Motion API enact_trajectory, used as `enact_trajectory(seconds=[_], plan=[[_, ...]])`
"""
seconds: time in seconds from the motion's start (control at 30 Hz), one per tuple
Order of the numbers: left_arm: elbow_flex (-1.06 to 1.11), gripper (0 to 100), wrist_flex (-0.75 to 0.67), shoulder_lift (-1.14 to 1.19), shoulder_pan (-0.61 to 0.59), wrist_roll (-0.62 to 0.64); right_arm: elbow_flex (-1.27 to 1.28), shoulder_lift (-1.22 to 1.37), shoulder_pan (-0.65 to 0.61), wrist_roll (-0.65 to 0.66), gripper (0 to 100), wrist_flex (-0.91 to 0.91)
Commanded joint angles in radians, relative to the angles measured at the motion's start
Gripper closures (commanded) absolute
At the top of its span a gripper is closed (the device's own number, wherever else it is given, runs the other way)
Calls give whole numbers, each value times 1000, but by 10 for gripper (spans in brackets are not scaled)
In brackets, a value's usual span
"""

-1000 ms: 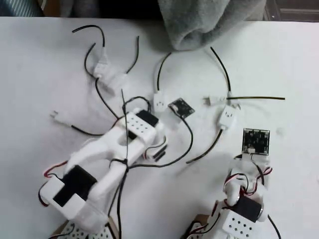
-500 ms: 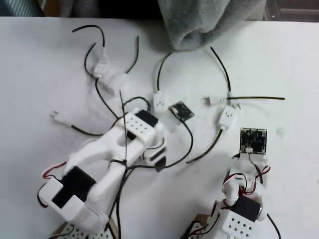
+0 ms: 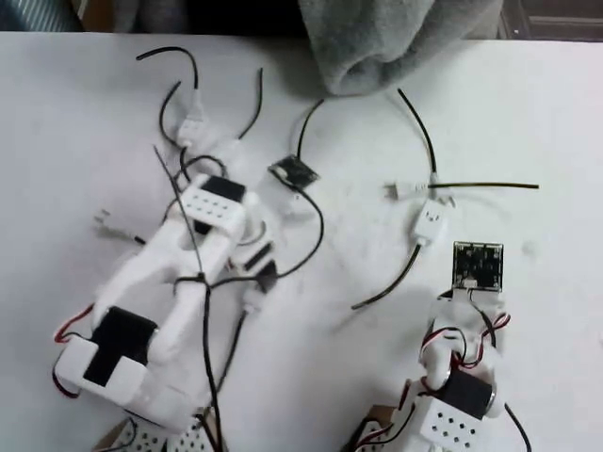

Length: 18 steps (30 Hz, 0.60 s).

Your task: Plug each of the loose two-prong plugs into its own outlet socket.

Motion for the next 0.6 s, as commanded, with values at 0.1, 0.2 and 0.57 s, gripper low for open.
enact_trajectory(seconds=[0.1,0.2,0.57], plan=[[-66,736,-26,-54,-134,-18,-12,-8,-5,-2,977,-18],[-114,736,15,-54,-205,-14,-12,-8,-7,-2,977,-18],[-341,736,236,-53,-421,494,-2,-8,-59,0,977,-18]])
